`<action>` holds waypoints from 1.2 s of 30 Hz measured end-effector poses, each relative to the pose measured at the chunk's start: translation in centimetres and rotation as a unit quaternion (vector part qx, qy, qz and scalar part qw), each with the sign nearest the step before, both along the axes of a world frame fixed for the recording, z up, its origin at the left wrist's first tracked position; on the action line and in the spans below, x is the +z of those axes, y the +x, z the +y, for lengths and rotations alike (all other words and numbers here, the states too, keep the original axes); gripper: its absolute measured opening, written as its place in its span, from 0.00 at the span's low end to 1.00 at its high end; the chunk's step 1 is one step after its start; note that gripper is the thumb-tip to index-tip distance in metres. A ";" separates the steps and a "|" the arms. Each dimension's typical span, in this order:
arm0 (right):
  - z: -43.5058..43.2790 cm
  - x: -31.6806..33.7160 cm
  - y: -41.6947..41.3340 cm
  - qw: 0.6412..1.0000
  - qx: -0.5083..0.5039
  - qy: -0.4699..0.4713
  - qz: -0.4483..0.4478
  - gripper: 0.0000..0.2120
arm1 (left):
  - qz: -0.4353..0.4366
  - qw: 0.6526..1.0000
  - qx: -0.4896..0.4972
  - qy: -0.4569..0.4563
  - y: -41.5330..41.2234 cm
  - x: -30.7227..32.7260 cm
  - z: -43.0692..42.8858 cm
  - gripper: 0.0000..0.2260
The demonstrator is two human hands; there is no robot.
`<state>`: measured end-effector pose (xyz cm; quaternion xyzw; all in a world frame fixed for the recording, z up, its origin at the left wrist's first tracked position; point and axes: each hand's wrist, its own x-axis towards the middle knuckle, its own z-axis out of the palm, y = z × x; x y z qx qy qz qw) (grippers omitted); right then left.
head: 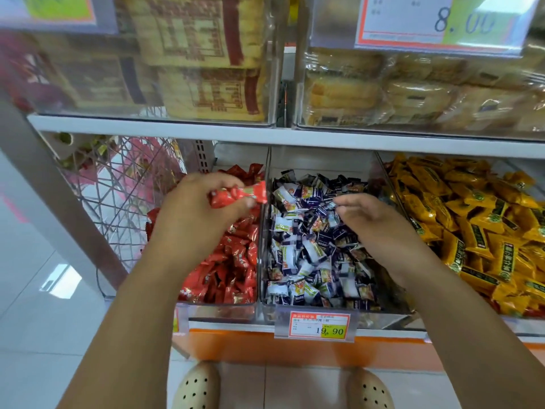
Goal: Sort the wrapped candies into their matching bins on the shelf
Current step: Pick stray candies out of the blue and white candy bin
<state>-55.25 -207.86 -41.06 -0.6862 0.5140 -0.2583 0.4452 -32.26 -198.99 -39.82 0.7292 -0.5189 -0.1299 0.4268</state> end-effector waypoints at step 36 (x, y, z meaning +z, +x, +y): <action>-0.5 -4.5 2.3 0.951 0.062 0.126 0.275 0.52 | -0.091 0.976 -0.145 0.132 -2.3 -2.1 -0.6 0.28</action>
